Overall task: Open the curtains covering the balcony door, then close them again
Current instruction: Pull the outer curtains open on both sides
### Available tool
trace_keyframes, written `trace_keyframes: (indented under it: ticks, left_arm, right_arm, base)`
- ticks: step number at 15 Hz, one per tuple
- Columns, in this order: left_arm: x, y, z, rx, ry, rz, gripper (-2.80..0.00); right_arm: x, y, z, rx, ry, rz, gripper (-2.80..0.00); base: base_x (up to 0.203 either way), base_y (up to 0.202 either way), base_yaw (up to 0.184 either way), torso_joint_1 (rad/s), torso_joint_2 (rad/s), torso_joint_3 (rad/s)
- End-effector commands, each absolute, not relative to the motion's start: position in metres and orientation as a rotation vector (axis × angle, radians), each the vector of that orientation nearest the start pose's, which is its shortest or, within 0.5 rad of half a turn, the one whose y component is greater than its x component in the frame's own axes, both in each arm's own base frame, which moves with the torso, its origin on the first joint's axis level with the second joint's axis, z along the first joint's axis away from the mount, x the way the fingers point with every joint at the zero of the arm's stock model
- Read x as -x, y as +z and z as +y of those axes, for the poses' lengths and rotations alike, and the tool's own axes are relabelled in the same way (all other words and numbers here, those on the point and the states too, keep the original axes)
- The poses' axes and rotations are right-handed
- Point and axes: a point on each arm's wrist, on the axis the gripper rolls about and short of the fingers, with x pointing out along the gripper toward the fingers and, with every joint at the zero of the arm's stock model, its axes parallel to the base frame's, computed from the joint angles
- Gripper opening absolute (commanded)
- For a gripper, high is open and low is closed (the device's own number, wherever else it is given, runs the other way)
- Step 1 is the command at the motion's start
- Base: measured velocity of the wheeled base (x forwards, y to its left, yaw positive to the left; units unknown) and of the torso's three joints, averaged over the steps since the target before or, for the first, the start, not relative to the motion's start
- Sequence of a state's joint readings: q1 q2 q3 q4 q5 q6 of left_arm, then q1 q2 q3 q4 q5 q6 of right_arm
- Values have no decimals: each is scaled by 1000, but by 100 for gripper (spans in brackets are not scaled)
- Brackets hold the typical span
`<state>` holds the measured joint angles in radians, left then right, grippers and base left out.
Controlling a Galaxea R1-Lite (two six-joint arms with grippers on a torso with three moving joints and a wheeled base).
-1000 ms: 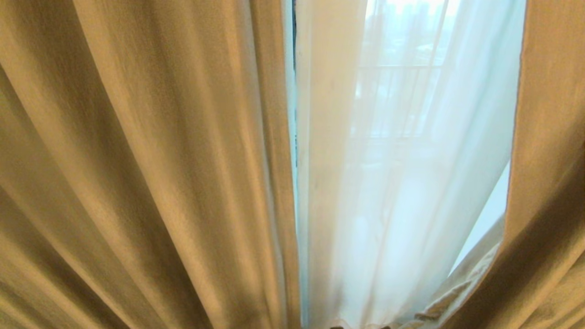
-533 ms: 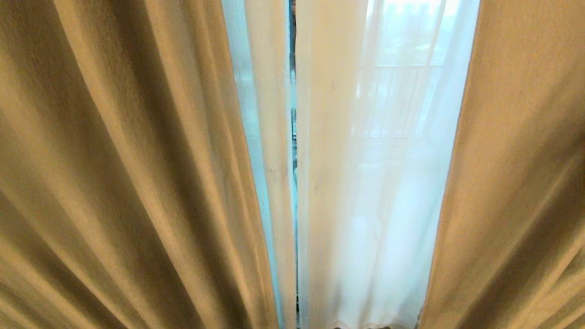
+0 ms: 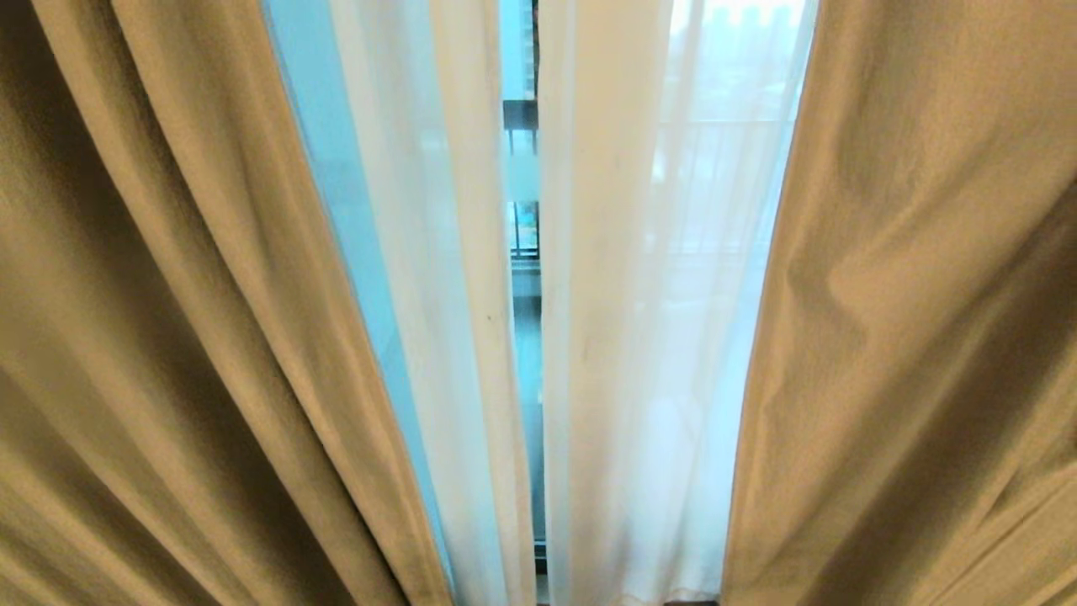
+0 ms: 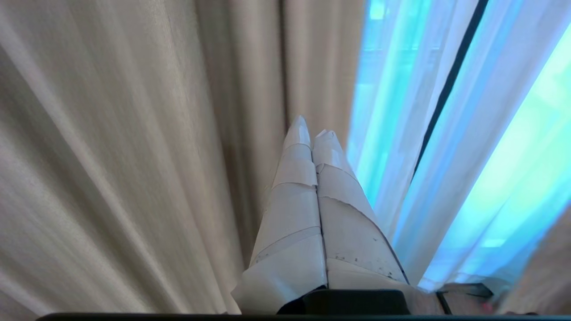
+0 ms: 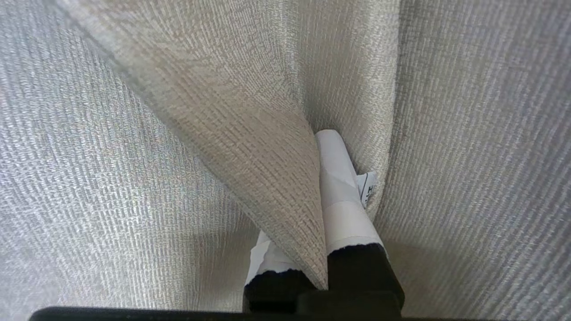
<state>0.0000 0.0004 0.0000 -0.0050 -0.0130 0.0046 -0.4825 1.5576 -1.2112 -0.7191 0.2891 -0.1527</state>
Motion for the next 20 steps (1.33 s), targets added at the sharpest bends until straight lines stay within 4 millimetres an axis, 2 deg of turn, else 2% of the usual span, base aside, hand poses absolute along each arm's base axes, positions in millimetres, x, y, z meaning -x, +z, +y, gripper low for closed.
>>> trace_keyframes:
  ticks: [1,4,7,9,10,17,20]
  left_arm:
    - [23,76,0,-5,-14,-5,-280]
    - [23,76,0,-5,-14,-6,-280]
    - [23,76,0,-5,-14,-5,-280]
    - [23,76,0,-5,-14,-6,-280]
    - [23,76,0,-5,-14,-6,-280]
    - [23,76,0,-5,-14,-6,-280]
    - [23,76,0,-5,-14,-6,-280]
  right_arm:
    - [-239,351,-100,287,-155,-355,-280]
    - [-236,346,-85,278,-107,-348,-280]
    - [-242,340,-87,269,-103,-327,-280]
    - [-235,346,-84,277,-105,-349,-280]
    - [-234,347,-84,276,-105,-351,0]
    - [-235,342,-84,269,-104,-337,0]
    - [-227,327,-81,259,-101,-292,0]
  base:
    - [0,0,0,0,0,0]
    - [0,0,0,0,0,0]
    - [0,0,0,0,0,0]
    - [0,0,0,0,0,0]
    - [0,0,0,0,0,0]
    - [0,0,0,0,0,0]
    - [0,0,0,0,0,0]
